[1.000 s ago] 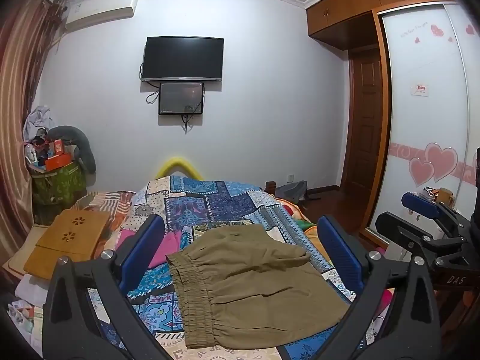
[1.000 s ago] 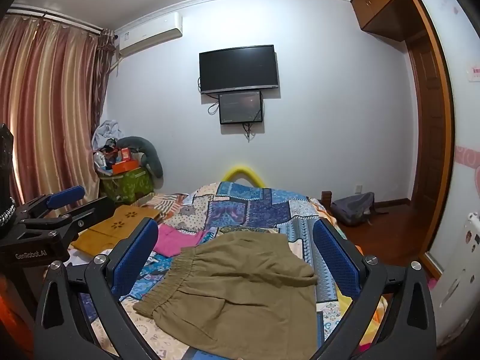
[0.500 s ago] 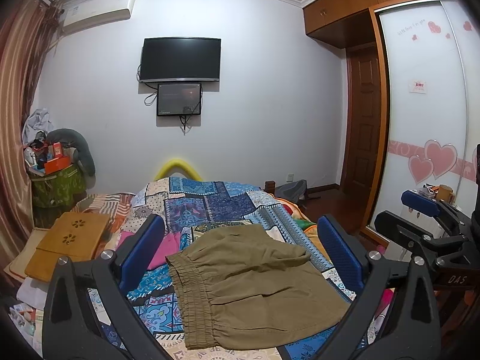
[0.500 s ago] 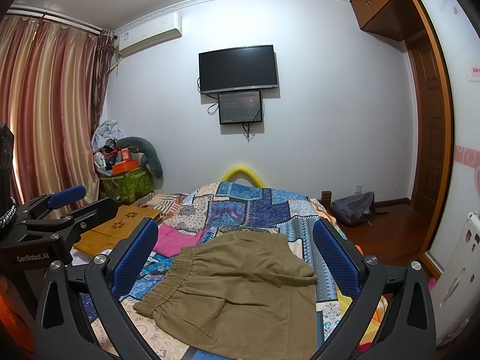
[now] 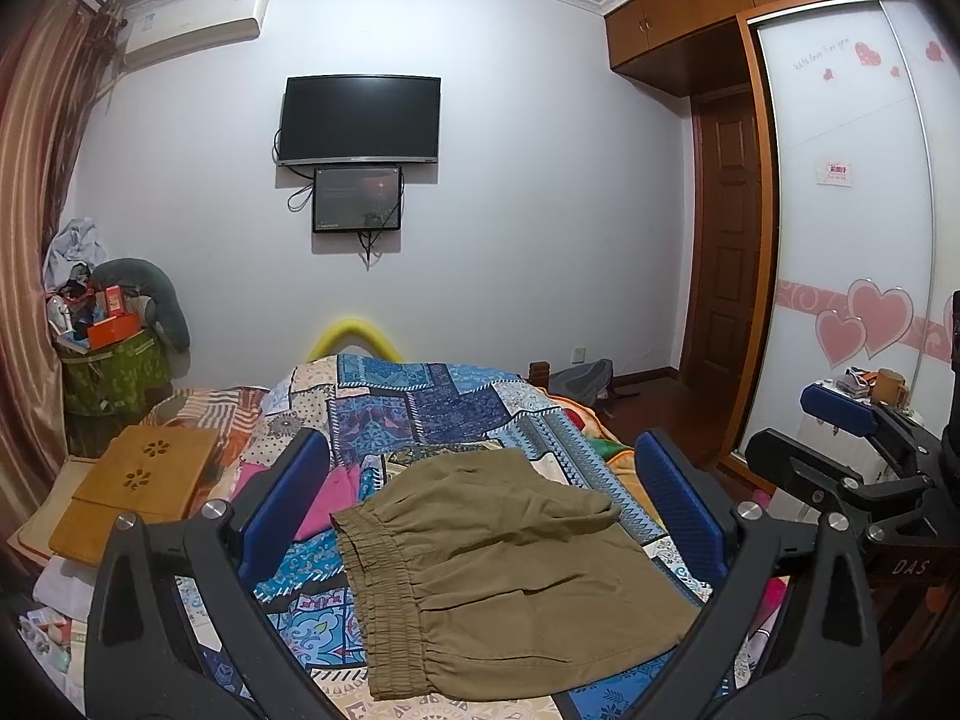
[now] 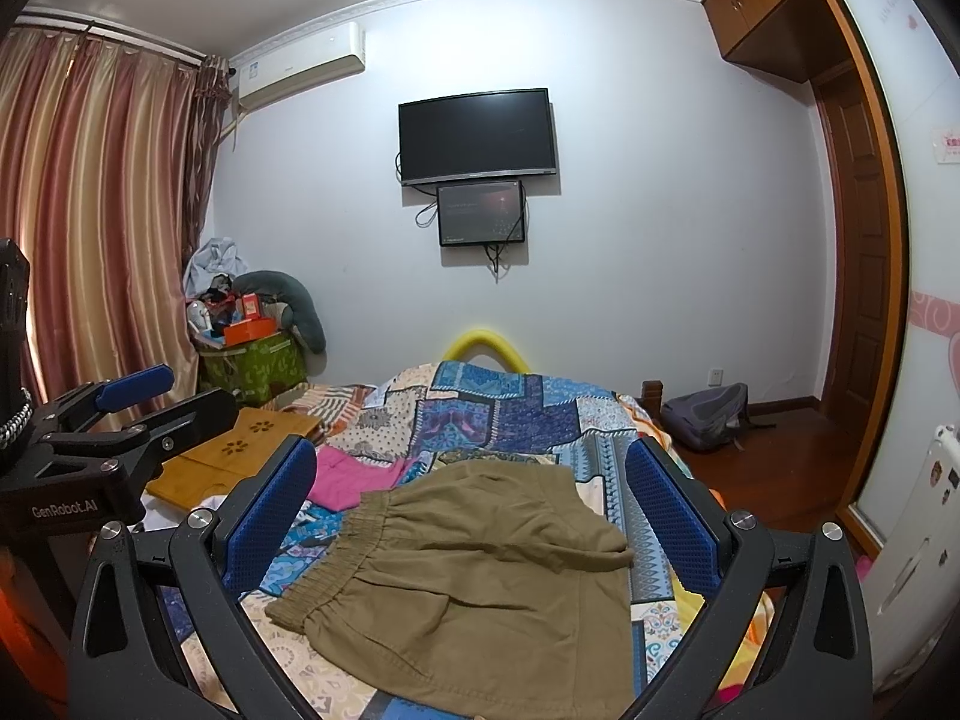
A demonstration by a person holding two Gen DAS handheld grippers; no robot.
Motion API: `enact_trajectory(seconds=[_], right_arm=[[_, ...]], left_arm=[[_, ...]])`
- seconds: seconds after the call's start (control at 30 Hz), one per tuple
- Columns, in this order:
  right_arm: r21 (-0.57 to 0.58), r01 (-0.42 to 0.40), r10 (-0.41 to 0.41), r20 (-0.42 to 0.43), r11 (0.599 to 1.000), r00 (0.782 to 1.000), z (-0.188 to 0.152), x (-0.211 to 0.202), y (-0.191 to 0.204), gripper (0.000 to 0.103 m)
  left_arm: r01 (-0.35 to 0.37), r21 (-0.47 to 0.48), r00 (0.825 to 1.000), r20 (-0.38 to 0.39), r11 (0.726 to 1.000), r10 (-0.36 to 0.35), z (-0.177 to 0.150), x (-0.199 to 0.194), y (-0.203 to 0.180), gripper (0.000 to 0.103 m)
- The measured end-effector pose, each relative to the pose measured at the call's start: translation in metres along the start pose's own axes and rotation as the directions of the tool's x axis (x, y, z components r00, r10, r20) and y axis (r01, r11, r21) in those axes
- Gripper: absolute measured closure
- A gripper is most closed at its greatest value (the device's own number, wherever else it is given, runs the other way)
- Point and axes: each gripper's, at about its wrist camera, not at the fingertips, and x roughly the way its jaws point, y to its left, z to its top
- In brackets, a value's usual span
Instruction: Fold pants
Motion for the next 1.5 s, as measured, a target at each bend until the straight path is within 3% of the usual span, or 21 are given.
enact_trajectory(seconds=[1.23, 1.5], right_arm=[[-0.001, 0.01, -0.01, -0.004, 1.0, 1.0, -0.001, 0.0, -0.001, 0.0], [0.003, 0.022, -0.022, -0.025, 1.0, 0.999, -0.006, 0.007, -0.005, 0.0]], left_arm=[[0.004, 0.004, 1.0, 0.003, 1.0, -0.004, 0.001, 0.003, -0.003, 0.0], [-0.006, -0.003, 0.999, -0.034, 1.0, 0.006, -0.006, 0.023, 0.0, 0.0]])
